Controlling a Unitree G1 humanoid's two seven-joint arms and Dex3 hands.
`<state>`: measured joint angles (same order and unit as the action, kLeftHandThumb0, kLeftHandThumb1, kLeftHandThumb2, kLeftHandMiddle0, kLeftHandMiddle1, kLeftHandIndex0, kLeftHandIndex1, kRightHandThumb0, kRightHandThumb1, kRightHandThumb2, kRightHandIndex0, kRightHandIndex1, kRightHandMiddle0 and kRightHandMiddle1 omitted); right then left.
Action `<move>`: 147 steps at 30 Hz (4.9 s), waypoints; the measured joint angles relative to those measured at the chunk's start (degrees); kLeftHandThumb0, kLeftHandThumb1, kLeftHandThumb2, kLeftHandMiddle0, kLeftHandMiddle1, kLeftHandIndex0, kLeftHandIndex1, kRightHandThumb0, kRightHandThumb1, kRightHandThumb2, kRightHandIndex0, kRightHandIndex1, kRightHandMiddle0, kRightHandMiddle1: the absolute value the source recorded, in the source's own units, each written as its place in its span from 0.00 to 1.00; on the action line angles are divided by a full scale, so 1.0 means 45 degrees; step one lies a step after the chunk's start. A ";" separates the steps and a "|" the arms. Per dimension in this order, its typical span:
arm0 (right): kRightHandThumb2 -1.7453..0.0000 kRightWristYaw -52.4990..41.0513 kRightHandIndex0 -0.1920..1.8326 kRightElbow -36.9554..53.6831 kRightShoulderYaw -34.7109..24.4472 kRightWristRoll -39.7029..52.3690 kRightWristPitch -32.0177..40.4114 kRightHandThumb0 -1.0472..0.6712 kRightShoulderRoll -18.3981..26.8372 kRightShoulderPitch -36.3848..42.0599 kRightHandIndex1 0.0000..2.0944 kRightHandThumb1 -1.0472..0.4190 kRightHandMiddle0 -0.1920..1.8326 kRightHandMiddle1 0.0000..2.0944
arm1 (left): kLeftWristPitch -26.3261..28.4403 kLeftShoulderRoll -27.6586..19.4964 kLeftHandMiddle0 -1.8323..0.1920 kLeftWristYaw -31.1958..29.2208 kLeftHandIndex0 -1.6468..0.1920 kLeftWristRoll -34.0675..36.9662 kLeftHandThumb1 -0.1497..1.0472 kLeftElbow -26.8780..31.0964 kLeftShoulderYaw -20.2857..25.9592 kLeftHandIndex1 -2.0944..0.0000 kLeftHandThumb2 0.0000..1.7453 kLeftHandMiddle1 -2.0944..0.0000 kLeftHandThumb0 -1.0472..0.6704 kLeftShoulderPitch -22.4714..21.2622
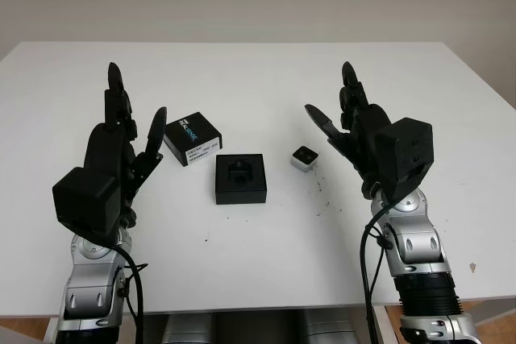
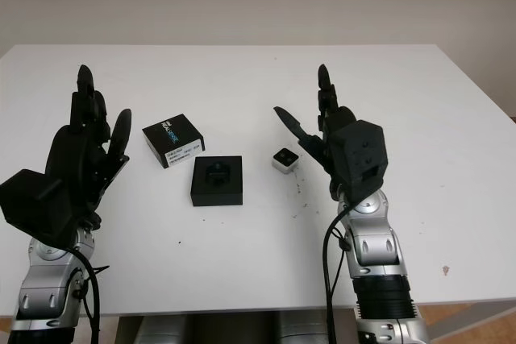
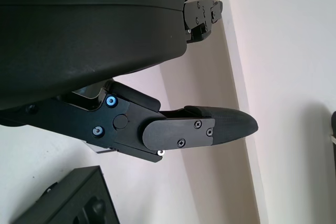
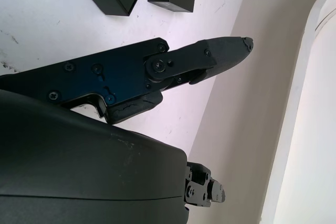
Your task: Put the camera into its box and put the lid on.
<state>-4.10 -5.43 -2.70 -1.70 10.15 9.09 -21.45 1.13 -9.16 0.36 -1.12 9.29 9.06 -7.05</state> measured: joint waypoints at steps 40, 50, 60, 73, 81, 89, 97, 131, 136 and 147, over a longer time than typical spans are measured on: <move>0.97 -0.5546 0.23 -0.8992 0.4905 -0.6734 -0.8483 0.38 0.6246 -0.7755 0.05 0.18 0.25 0.05 | 0.0595 -0.0056 1.00 -0.0389 1.00 0.0277 1.00 0.0835 0.0046 1.00 0.25 1.00 0.23 0.0600; 0.97 -0.2975 0.28 -0.9497 0.6442 -0.9007 -1.0271 0.41 0.6248 -0.7740 0.05 0.18 0.30 0.05 | 0.0826 -0.0134 1.00 -0.0590 1.00 0.0460 1.00 0.1034 0.0168 1.00 0.25 1.00 0.24 0.0608; 0.97 0.0859 0.35 -1.0925 0.7498 -1.0715 -1.1419 0.37 0.6244 -0.7712 0.06 0.18 0.36 0.05 | 0.0920 -0.0256 1.00 -0.0633 1.00 0.0412 1.00 0.1036 0.0176 1.00 0.25 0.99 0.23 0.0610; 0.96 0.3345 0.38 -1.2989 0.8448 -1.1495 -1.1677 0.35 0.5967 -0.7775 0.07 0.15 0.39 0.05 | 0.0935 -0.0317 1.00 -0.0721 1.00 0.0476 1.00 0.1038 0.0177 1.00 0.24 1.00 0.24 0.0610; 0.97 0.3106 0.38 -1.3720 0.8426 -1.1010 -1.1013 0.37 0.5510 -0.7854 0.07 0.13 0.39 0.05 | 0.0948 -0.0344 1.00 -0.0725 1.00 0.0414 1.00 0.1040 0.0174 1.00 0.24 1.00 0.23 0.0626; 0.97 0.3328 0.39 -1.4147 0.8423 -1.0790 -1.0702 0.38 0.5089 -0.7901 0.08 0.14 0.40 0.06 | 0.0863 -0.0353 1.00 -0.0753 1.00 0.0330 1.00 0.1060 0.0141 1.00 0.25 1.00 0.23 0.0720; 0.97 0.3514 0.33 -1.4405 0.8423 -1.0598 -1.0663 0.38 0.4804 -0.7913 0.24 0.13 0.41 0.08 | 0.0832 -0.0350 1.00 -0.0688 1.00 0.0252 1.00 0.1059 0.0082 1.00 0.24 1.00 0.22 0.0733; 0.96 0.4250 0.20 -1.4885 0.8787 -1.0601 -1.0514 0.39 0.4971 -0.8062 0.61 0.01 0.28 0.62 | 0.0782 -0.0402 1.00 -0.0820 1.00 0.0528 1.00 0.1064 0.0228 1.00 0.23 1.00 0.21 0.0735; 0.91 0.3649 0.23 -1.4850 0.8425 -1.0005 -1.0520 0.36 0.4965 -0.7926 0.30 0.00 0.22 0.68 | 0.0787 -0.0400 1.00 -0.0773 1.00 0.0430 1.00 0.1169 0.0188 1.00 0.24 1.00 0.22 0.0736; 0.93 0.3770 0.32 -1.3692 0.7212 -0.8599 -1.0581 0.34 0.4824 -0.7662 0.04 0.00 0.28 0.68 | 0.0862 -0.0217 1.00 -0.0702 1.00 0.0410 1.00 0.1364 0.0017 1.00 0.24 1.00 0.23 0.0805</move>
<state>12.87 -67.05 29.76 -40.39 -37.47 30.80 -55.93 5.01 -10.14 -2.80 0.72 15.42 9.14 -3.42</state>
